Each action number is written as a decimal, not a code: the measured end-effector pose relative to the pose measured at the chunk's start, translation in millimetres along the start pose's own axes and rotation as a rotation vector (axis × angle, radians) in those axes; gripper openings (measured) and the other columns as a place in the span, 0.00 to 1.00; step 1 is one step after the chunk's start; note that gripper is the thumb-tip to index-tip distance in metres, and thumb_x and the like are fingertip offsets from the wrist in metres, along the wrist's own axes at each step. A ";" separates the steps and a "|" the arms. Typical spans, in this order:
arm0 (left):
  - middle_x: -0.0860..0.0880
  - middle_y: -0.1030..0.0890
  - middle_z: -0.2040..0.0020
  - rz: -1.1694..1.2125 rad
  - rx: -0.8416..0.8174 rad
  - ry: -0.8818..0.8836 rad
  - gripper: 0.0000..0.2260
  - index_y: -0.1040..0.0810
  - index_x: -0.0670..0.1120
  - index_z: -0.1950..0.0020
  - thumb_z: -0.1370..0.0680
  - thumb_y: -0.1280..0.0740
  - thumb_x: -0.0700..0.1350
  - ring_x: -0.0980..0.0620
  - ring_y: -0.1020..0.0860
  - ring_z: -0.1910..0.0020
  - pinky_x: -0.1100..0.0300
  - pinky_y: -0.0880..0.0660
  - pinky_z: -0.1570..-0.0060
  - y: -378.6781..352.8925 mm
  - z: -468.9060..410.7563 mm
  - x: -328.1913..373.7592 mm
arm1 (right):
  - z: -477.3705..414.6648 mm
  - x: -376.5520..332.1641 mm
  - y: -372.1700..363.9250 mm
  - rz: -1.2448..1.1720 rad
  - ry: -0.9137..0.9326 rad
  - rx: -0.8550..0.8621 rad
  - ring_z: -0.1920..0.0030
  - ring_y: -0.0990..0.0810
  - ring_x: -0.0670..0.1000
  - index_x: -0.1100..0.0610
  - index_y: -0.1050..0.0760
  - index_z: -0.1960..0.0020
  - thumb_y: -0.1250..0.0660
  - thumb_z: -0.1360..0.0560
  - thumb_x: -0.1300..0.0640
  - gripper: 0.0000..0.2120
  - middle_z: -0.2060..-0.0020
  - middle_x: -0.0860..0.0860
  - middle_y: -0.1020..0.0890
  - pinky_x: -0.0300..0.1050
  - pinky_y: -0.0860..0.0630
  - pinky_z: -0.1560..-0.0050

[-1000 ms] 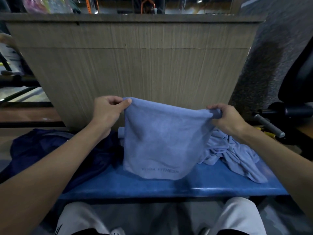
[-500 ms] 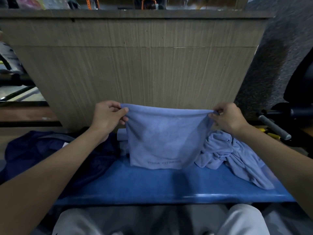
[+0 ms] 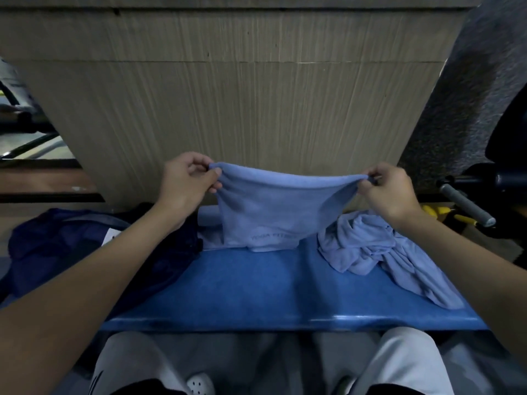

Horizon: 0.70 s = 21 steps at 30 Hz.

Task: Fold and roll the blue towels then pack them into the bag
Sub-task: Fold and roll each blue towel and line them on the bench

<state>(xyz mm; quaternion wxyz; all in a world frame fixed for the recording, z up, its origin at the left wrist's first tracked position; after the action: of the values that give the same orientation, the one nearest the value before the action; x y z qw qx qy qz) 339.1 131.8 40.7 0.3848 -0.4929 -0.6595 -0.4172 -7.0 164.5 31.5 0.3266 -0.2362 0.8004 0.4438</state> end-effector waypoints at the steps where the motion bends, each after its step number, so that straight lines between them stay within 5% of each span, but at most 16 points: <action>1: 0.43 0.19 0.64 -0.045 -0.064 0.022 0.04 0.23 0.41 0.54 0.24 0.31 0.33 0.55 0.20 0.69 0.64 0.22 0.67 0.4 9.4 -8.7 | 9.1 8.1 -2.7 0.019 -0.021 -0.039 0.62 0.23 0.55 0.62 0.22 0.55 0.34 0.26 0.64 0.02 0.64 0.57 0.20 0.47 0.27 0.62; 5: 0.40 0.20 0.67 -0.210 -0.253 0.119 0.03 0.23 0.36 0.56 0.25 0.30 0.32 0.52 0.21 0.71 0.61 0.24 0.70 1.9 51.6 -52.8 | 61.2 43.9 -19.2 0.138 -0.015 -0.201 0.65 0.27 0.52 0.61 0.23 0.63 0.33 0.29 0.67 0.05 0.70 0.54 0.24 0.36 0.33 0.68; 8: 0.39 0.19 0.67 -0.291 -0.354 0.193 0.04 0.23 0.34 0.56 0.26 0.29 0.33 0.51 0.21 0.71 0.62 0.24 0.70 2.0 85.2 -81.3 | 101.9 74.5 -33.4 0.168 -0.048 -0.335 0.67 0.30 0.50 0.64 0.26 0.66 0.33 0.31 0.69 0.06 0.71 0.54 0.26 0.37 0.35 0.68; 11: 0.41 0.19 0.67 -0.332 -0.429 0.226 0.03 0.23 0.35 0.57 0.26 0.29 0.33 0.52 0.20 0.70 0.63 0.24 0.71 1.6 112.7 -97.6 | 131.6 97.7 -42.8 0.167 -0.098 -0.464 0.66 0.26 0.50 0.62 0.26 0.66 0.32 0.31 0.67 0.07 0.69 0.55 0.23 0.48 0.29 0.60; 17: 0.45 0.17 0.66 -0.341 -0.551 0.316 0.04 0.20 0.35 0.57 0.25 0.34 0.34 0.53 0.21 0.67 0.60 0.25 0.61 -2.4 132.8 -122.6 | 161.6 115.0 -60.5 0.022 -0.240 -0.566 0.48 0.20 0.54 0.55 0.31 0.67 0.36 0.28 0.69 0.14 0.53 0.57 0.16 0.48 0.27 0.44; 21: 0.45 0.16 0.59 -0.399 -0.623 0.410 0.17 0.18 0.39 0.57 0.30 0.33 0.53 0.54 0.21 0.58 0.52 0.24 0.48 -10.9 138.8 -154.6 | 170.9 127.1 -76.2 0.066 -0.258 -0.688 0.56 0.24 0.53 0.53 0.26 0.58 0.40 0.25 0.70 0.13 0.62 0.51 0.21 0.40 0.30 0.58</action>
<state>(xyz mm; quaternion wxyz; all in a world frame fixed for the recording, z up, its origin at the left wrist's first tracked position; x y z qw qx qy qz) 348.9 208.1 -152.6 0.2523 -0.3550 -0.4945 -0.7522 11.6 263.4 -171.1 0.3118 -0.2482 0.5638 0.7234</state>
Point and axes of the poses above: each hand's wrist, its own z-axis away from the middle knuckle, its own y-axis out of the back of the hand, x = y × z, the point moved 1 cm from there along -z, towards the middle knuckle
